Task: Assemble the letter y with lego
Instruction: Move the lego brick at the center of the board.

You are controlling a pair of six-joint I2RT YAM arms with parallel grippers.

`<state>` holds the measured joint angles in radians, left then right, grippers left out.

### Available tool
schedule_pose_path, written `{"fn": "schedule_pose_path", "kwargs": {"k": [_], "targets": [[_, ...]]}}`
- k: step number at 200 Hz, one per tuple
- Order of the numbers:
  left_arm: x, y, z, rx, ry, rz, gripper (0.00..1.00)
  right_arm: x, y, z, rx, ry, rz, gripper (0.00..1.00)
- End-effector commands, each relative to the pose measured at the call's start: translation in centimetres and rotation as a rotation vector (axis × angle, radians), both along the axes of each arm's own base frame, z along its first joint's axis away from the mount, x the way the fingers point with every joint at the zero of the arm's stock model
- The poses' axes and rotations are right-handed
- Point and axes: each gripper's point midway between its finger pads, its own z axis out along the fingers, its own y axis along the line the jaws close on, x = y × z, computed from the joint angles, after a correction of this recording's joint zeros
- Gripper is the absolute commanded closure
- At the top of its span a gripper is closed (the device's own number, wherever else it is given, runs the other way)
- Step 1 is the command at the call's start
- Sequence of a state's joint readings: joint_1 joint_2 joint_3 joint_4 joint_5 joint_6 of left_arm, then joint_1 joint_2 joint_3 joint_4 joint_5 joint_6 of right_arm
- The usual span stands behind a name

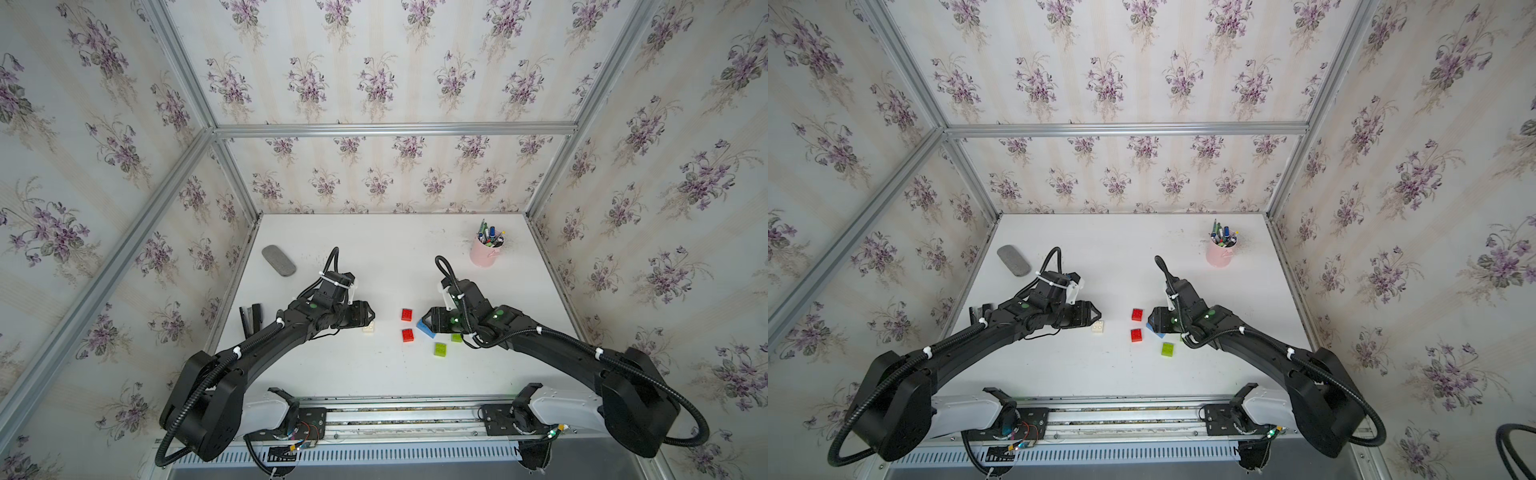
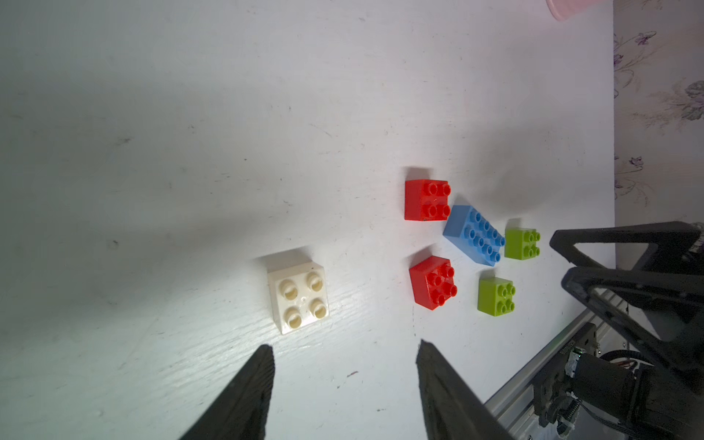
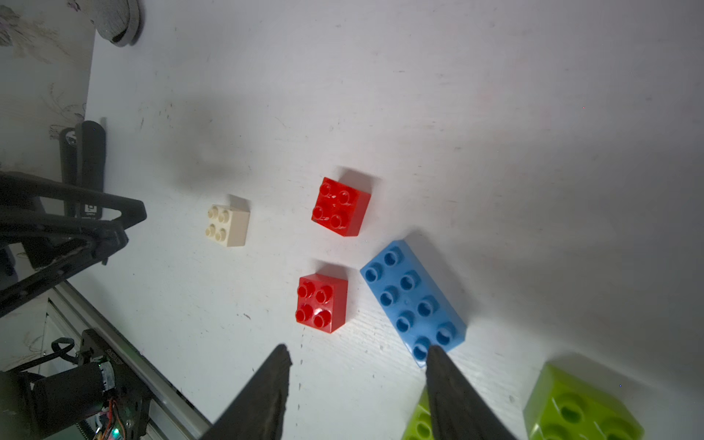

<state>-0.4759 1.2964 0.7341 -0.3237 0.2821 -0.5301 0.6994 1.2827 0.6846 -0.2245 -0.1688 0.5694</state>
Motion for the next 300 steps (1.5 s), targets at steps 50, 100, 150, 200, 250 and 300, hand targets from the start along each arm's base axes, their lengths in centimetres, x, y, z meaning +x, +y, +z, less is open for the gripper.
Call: {"fn": "schedule_pose_path", "kwargs": {"k": [50,100,150,200,250,300], "targets": [[-0.3,0.0,-1.3,0.029,0.036,0.011,0.38,-0.6,5.2,-1.2,0.069,0.059,0.078,0.47],[-0.3,0.2,-1.6,0.04,0.04,0.021,0.37,2.3,5.5,-1.2,0.003,0.039,-0.036,0.33],[-0.4,0.7,-1.7,0.052,0.033,0.04,0.36,4.1,5.4,-3.4,-0.132,0.097,-0.106,0.29],[-0.6,1.2,-1.6,0.065,0.018,0.056,0.35,5.1,6.4,-4.8,-0.165,0.122,-0.106,0.31],[-0.9,1.6,-1.9,0.077,0.023,0.062,0.35,5.8,8.5,-5.2,-0.155,0.13,-0.059,0.38],[-1.2,2.0,-2.0,0.086,0.018,0.064,0.35,5.0,10.3,-5.4,-0.146,0.146,0.016,0.42]]}}
